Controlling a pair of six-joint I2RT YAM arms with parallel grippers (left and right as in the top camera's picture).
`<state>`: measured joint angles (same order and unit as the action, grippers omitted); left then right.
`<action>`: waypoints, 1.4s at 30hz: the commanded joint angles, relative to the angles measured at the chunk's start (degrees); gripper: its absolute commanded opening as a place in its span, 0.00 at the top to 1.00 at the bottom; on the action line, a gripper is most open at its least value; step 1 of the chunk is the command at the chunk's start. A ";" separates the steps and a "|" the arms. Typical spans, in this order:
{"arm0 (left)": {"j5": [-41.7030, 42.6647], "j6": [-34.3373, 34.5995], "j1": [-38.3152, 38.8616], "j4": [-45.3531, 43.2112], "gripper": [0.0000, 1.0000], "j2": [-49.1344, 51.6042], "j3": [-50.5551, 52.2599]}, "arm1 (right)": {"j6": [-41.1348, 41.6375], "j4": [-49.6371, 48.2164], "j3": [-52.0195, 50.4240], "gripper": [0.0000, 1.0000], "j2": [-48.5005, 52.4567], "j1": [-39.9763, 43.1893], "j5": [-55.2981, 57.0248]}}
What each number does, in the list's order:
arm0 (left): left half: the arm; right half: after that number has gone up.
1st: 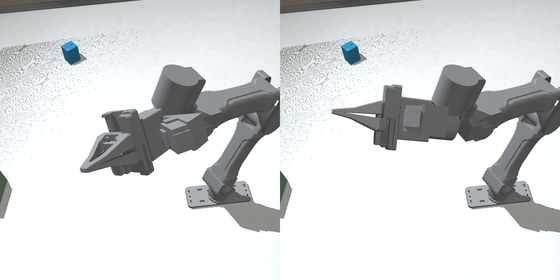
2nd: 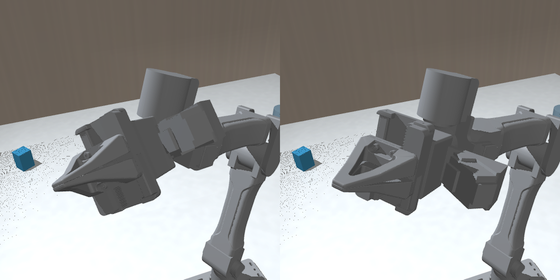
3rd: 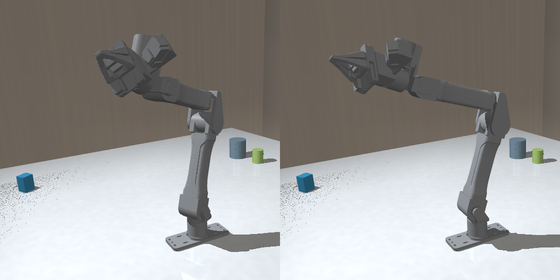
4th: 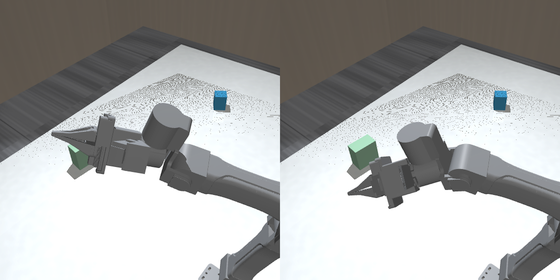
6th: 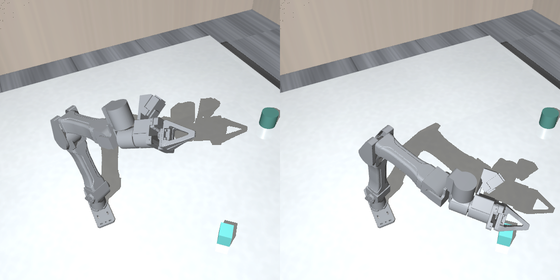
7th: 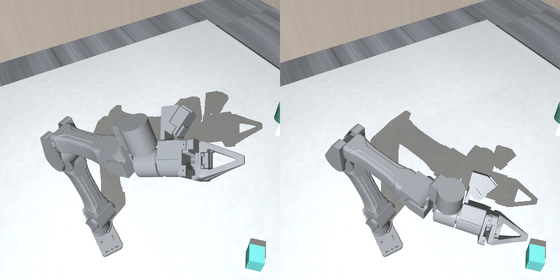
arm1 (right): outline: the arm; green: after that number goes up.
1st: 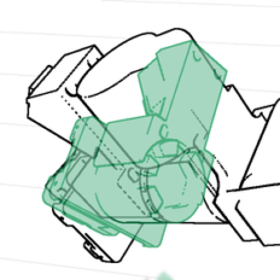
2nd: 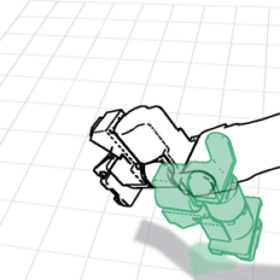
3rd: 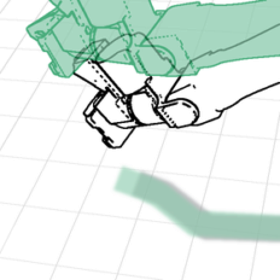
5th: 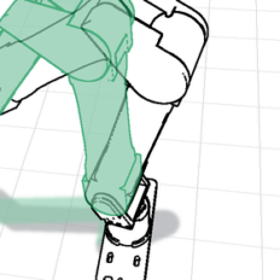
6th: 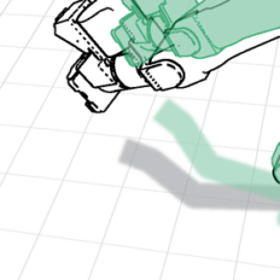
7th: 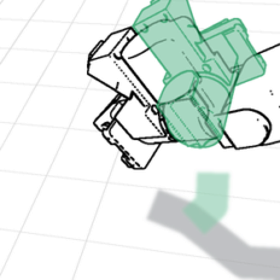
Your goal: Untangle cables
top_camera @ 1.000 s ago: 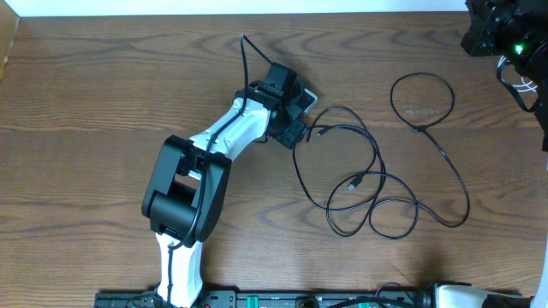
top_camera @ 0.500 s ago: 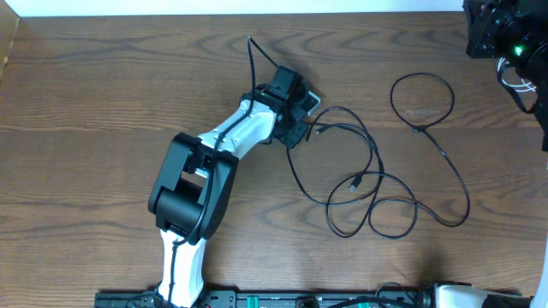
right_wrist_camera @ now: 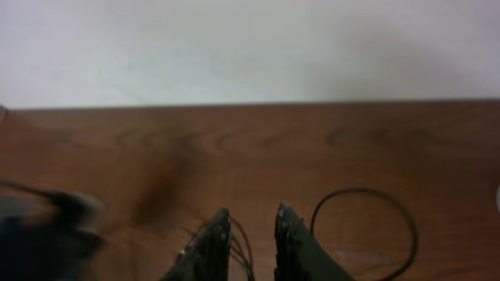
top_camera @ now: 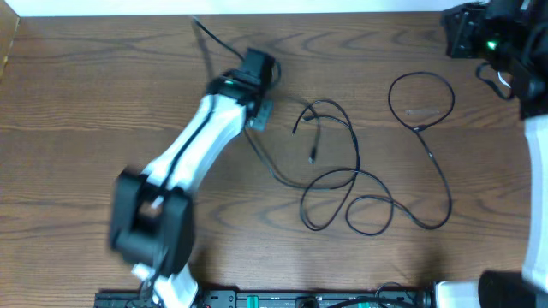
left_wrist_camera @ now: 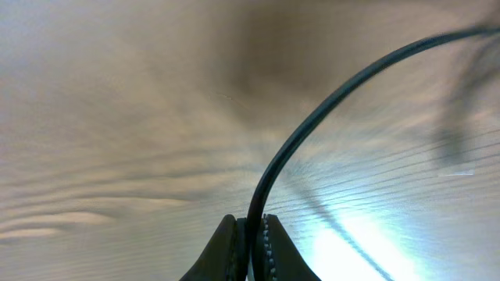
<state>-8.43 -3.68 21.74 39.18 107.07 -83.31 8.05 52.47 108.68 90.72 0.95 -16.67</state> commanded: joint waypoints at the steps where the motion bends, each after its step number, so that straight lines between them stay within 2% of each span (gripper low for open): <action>1: 2.27 4.04 0.44 -2.01 0.93 -16.33 -2.86 | -0.44 0.26 -0.63 0.85 4.59 0.02 -5.51; 5: 2.93 4.33 0.44 -7.08 0.93 -27.15 -2.86 | -4.42 1.07 -0.63 0.86 9.84 -0.48 -11.34; 10: 3.10 5.75 0.44 -13.57 0.92 -35.30 -2.86 | -8.41 2.49 -0.63 0.80 15.30 -2.64 -16.59; 16: 1.22 5.70 -0.52 -24.33 0.93 -38.38 -2.86 | -13.11 4.81 -0.63 0.51 20.37 -6.86 -18.88; 23: -0.66 5.73 -5.88 -32.50 0.93 -38.36 -2.89 | -22.86 10.14 -0.66 0.30 24.26 -11.69 -18.88; 28: -1.70 6.43 -11.61 -30.95 0.93 -38.34 -2.89 | -34.03 15.65 -0.66 0.25 29.70 -17.70 -18.88; 36: -1.68 6.99 -16.98 -27.87 0.93 -38.21 -2.86 | -46.12 23.71 -0.70 0.23 33.38 -24.11 -16.48; 40: -1.68 6.99 -19.76 -25.35 0.93 -38.21 -2.86 | -50.86 27.19 -1.11 0.12 33.40 -26.38 -12.46; 42: -1.68 6.99 -20.70 -23.67 0.93 -38.21 -2.86 | -53.57 27.74 -2.99 0.10 33.40 -27.15 -12.20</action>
<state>-9.41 2.98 2.26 14.39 69.23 -85.86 -38.92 79.57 107.50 123.83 -25.17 -30.63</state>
